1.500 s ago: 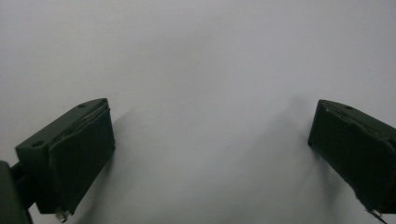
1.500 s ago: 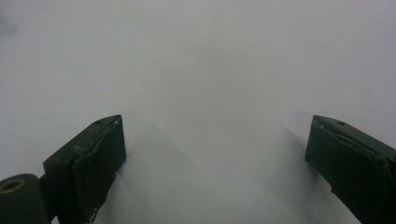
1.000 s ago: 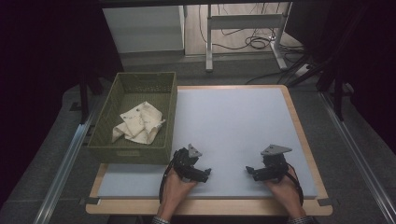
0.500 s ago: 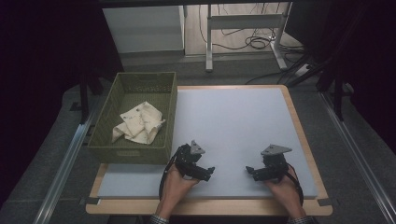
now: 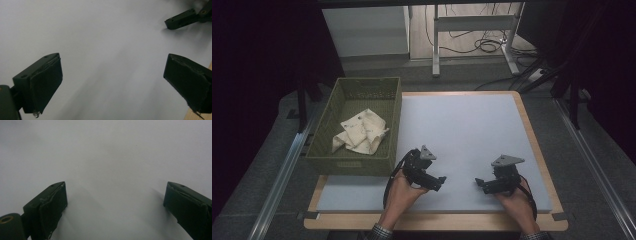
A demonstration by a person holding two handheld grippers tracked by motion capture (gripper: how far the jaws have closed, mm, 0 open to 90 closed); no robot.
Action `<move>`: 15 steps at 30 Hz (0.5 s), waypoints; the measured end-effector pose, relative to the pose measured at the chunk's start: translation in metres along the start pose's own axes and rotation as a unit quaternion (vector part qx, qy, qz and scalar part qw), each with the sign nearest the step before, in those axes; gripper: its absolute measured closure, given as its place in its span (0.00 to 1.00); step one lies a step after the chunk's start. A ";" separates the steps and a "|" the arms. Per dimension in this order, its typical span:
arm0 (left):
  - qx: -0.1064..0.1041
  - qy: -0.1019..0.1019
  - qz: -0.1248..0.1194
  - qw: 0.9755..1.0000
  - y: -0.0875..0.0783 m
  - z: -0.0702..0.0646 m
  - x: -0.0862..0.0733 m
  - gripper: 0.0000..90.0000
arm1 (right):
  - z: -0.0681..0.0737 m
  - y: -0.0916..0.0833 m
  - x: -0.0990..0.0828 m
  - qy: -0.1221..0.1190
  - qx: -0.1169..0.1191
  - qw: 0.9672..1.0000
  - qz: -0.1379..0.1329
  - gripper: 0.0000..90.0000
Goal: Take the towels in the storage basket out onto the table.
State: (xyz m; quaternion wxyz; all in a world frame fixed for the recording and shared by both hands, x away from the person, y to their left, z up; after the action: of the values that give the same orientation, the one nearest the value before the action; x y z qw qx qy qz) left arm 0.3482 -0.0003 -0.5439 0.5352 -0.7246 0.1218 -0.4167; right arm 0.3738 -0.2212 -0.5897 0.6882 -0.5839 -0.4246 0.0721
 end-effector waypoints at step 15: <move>0.002 0.018 0.020 1.000 -0.030 0.012 0.024 0.03 | 0.000 0.000 0.000 0.000 0.000 1.000 0.000 0.06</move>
State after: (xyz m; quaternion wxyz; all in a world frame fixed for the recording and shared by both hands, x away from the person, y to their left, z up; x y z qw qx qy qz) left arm 0.3638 0.0048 -0.5071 0.5427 -0.7134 0.1452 -0.4188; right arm 0.3739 -0.2212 -0.5897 0.6881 -0.5836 -0.4252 0.0721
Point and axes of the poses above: each handheld gripper's, and its own axes: y roughly forward along the jaws, x roughly out of its top, z roughly to its left, the point moved 8 cm from there along y, roughly forward along the jaws, and after that the axes turned 15 degrees about z, right-handed, at the moved point
